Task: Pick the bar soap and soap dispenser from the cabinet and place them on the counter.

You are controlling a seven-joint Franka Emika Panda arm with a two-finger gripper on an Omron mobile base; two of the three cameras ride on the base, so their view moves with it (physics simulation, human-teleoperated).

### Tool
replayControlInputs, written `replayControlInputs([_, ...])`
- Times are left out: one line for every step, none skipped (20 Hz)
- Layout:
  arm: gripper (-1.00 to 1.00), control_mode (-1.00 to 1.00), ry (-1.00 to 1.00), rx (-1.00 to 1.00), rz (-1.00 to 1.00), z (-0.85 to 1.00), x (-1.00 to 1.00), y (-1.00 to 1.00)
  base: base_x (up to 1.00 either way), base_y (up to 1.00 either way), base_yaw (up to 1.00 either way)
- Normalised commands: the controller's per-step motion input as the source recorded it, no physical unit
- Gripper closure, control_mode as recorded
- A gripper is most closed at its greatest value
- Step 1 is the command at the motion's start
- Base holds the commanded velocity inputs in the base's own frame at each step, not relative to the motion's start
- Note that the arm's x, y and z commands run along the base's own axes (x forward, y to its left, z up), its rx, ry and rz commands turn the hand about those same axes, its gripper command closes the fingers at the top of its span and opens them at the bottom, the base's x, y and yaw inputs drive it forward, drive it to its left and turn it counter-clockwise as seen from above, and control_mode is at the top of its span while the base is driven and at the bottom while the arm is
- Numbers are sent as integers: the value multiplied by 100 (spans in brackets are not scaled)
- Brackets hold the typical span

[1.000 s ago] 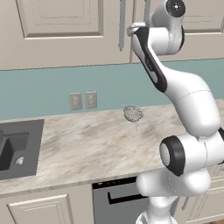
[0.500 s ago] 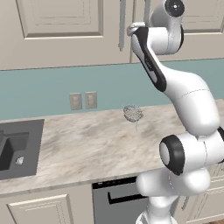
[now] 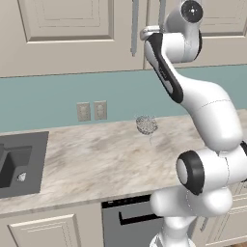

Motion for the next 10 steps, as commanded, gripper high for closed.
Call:
replayControlInputs([-100, -100, -10, 0, -1, -13, 23, 0, 0, 0, 0])
replayControlInputs([-100, -100, -10, 0, 0, -14, 22, 0, 0, 0, 0])
replayControlInputs([-100, -100, -10, 0, 0, -16, 23, 0, 0, 0, 0])
replayControlInputs([-100, -100, -9, 0, 0, -16, 22, 0, 0, 0, 0])
replayControlInputs([-100, -100, -8, 0, 0, -17, 21, 0, 0, 0, 0])
replayControlInputs([-100, -100, -8, 0, 0, -16, 19, 1, 0, 0, 0])
replayControlInputs([-100, -100, -6, 0, 0, -12, 14, 6, 0, 0, 0])
replayControlInputs([-100, -100, -4, 0, 0, -9, 17, 1, 0, 0, 0])
replayControlInputs([-100, -100, -4, 0, 0, -7, 18, 0, 0, 0, 0])
replayControlInputs([-100, -100, -3, 0, 0, -6, 18, 0, 0, 0, 0])
